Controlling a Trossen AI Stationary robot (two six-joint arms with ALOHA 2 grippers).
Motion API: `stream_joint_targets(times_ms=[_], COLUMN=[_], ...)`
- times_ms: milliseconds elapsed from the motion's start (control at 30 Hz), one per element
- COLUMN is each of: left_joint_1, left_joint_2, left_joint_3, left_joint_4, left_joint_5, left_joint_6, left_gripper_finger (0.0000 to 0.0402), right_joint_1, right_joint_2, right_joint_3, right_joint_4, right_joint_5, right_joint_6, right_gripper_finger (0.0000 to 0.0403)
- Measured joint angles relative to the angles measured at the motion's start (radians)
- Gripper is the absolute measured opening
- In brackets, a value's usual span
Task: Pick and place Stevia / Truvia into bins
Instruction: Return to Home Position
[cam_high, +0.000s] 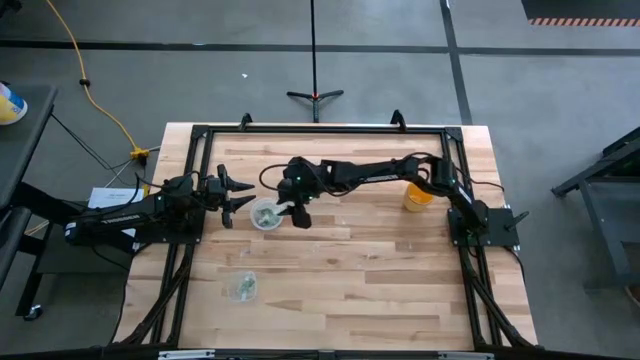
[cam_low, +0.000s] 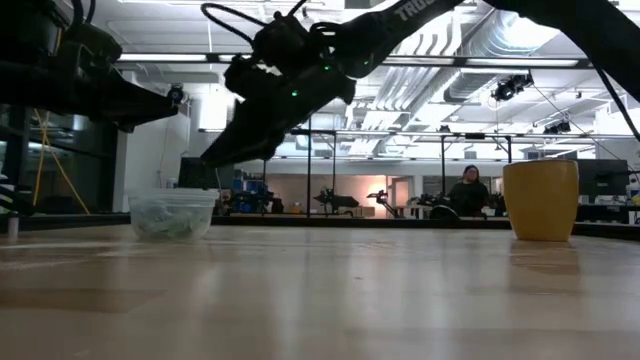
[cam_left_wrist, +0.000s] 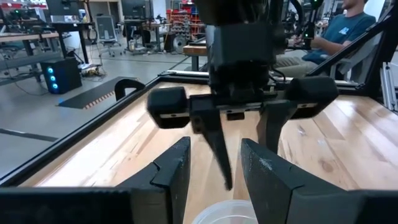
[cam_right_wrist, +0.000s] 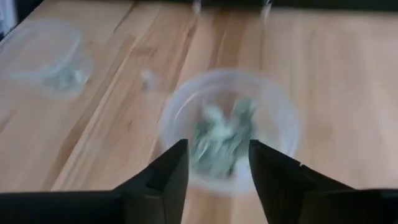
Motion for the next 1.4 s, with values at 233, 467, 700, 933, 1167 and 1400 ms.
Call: stream_joint_targets(times_ms=[233, 467, 700, 933, 1167, 1400], left_joint_1=[0.000, 0.000, 0.000, 0.000, 0.000, 0.000], left_joint_2=[0.000, 0.000, 0.000, 0.000, 0.000, 0.000], left_joint_3=[0.000, 0.000, 0.000, 0.000, 0.000, 0.000], left_joint_4=[0.000, 0.000, 0.000, 0.000, 0.000, 0.001], left_joint_5=[0.000, 0.001, 0.001, 0.000, -0.002, -0.004], left_joint_6=[-0.015, -0.015, -0.016, -0.020, -0.040, -0.043], left_gripper_finger=[0.0177, 0.0177, 0.0177, 0.0177, 0.0177, 0.0177], right_joint_1=[-0.031, -0.024, 0.006, 0.007, 0.068, 0.101], right_joint_2=[-0.214, -0.687, -1.209, -1.667, -1.996, -2.150], right_joint_3=[-0.313, -0.952, -1.390, -1.566, -1.584, -1.704], right_joint_4=[0.232, 0.671, 0.751, 0.443, 0.205, 0.224], right_joint_5=[-0.021, 0.210, 0.334, 0.387, 0.428, 0.480], right_joint_6=[0.053, 0.061, 0.115, 0.219, 0.201, 0.203], right_gripper_finger=[0.0141, 0.0070, 0.0026, 0.0002, 0.0003, 0.0002])
